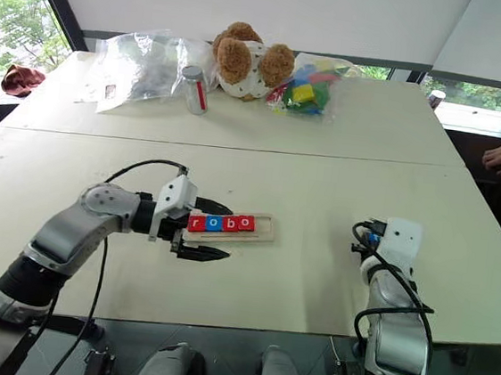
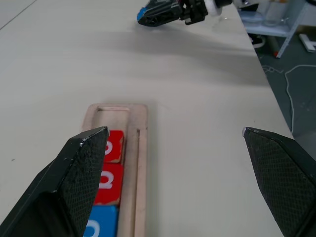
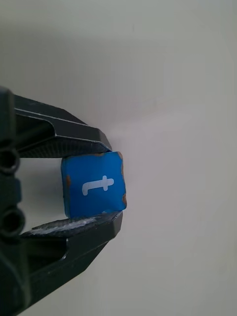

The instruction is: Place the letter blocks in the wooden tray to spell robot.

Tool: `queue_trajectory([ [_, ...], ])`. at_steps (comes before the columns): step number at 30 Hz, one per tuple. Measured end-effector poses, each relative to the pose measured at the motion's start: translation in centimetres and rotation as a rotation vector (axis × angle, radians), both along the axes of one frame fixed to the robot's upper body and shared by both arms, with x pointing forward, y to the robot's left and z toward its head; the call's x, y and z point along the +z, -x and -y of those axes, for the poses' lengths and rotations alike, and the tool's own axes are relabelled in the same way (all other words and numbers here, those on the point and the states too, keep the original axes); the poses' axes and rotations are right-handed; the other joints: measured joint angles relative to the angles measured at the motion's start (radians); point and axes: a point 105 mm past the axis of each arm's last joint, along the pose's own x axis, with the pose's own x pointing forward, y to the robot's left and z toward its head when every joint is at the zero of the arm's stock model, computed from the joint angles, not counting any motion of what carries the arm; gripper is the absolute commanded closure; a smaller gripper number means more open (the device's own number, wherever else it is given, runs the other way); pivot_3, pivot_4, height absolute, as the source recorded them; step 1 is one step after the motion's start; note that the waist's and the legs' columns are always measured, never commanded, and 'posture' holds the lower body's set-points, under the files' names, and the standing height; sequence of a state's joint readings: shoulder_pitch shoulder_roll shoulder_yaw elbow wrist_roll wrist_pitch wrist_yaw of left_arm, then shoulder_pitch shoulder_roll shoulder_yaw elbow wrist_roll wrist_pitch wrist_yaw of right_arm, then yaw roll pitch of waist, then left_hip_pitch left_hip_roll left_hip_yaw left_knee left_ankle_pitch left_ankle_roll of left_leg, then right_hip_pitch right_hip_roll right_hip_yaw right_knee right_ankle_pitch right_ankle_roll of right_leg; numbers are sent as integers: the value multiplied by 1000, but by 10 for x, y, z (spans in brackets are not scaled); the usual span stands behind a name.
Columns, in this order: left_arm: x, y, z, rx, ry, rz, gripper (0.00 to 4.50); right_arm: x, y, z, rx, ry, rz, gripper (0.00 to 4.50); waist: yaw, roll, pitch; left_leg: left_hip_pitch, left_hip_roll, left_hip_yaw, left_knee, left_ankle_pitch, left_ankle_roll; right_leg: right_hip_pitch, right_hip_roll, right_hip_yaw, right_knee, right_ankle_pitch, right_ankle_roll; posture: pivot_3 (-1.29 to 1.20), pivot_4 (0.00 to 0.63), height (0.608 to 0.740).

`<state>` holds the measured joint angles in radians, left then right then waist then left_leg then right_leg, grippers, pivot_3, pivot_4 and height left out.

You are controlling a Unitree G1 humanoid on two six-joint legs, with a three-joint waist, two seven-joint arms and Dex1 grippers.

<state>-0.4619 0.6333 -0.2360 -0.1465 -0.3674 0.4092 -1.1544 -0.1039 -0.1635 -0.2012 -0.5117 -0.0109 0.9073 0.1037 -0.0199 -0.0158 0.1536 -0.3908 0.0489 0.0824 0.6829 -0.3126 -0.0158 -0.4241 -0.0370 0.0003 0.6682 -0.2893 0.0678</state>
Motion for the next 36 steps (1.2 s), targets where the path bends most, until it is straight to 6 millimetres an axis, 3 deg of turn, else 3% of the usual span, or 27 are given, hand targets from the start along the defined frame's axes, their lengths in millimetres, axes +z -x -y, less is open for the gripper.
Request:
queue_trajectory([
  [4,0,-4,-14,25,-33,-4,0,-1,4,-37,125,-76,-46,3334,7,0,0,-2,1,-2,0,0,0,0,1,0,-2,0,0,0,150,740],
  [15,1,-10,-22,62,-65,7,0,-16,4,-52,98,-79,-146,3334,6,0,0,-2,-1,-1,0,0,0,0,0,0,-2,0,0,0,150,740],
  [22,3,-11,-21,62,-64,11,0,-16,0,-57,101,-52,-141,35,0,0,0,-2,0,-1,0,0,0,0,1,0,-2,0,0,0,150,740],
  [27,2,-13,-22,64,-62,7,0,-11,-1,-56,122,-66,-128,35,3,0,0,-2,0,-1,0,0,0,0,1,0,-2,0,0,0,150,740],
  [33,10,-14,-28,57,-66,18,0,57,-15,-62,527,28,110,35,5,-1,0,-2,-1,-1,0,-1,1,1,1,0,-3,0,0,0,150,740],
  [36,14,-12,-43,57,-113,24,0,54,-14,-41,798,69,22,35,9,-1,1,-2,0,-1,0,-2,3,1,2,0,-4,0,0,0,150,740],
])
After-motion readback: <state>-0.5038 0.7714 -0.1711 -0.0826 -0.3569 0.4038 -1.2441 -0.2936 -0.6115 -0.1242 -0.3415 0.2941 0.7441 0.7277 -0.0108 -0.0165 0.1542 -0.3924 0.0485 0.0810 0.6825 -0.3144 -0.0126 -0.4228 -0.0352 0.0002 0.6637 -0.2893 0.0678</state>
